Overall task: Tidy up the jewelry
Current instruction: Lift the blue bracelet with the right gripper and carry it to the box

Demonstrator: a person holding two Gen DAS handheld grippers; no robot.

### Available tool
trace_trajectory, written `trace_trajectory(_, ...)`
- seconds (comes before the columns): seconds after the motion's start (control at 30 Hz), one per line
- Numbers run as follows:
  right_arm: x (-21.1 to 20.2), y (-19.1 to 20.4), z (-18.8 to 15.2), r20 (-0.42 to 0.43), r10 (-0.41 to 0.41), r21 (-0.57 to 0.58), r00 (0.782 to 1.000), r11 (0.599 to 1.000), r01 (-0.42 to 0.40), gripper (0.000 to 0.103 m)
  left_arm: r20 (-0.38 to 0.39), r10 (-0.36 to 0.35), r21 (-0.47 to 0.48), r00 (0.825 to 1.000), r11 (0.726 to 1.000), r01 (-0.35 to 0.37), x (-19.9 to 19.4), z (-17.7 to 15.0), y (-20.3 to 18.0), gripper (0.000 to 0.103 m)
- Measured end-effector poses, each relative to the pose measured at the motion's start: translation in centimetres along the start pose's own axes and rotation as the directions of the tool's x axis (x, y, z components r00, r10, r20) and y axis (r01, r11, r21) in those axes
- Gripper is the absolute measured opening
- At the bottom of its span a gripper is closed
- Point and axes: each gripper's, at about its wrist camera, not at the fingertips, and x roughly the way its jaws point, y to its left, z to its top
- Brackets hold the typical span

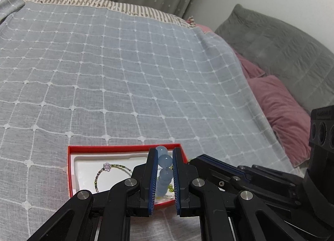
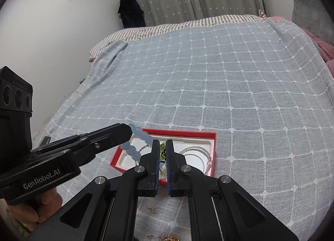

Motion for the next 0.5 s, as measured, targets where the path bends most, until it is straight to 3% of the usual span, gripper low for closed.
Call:
trace_trajectory(0.33, 2.1, -0.3, -0.2, -0.051, -0.006, -0.025, 0.999, 1.0, 0.004, 0.006, -0.058, -0.024, -0.018, 0.998, 1.0, 0.023, 1.9, -0.6, 1.2, 0.008)
trace_trajectory(0.5, 2.2, -0.7, 0.0, -0.062, 0.031, -0.009, 0.998, 0.999, -0.031, 0.006, -0.061, -0.007, -0.012, 0.998, 1.0, 0.006, 2.0, -0.4, 1.5, 0.009)
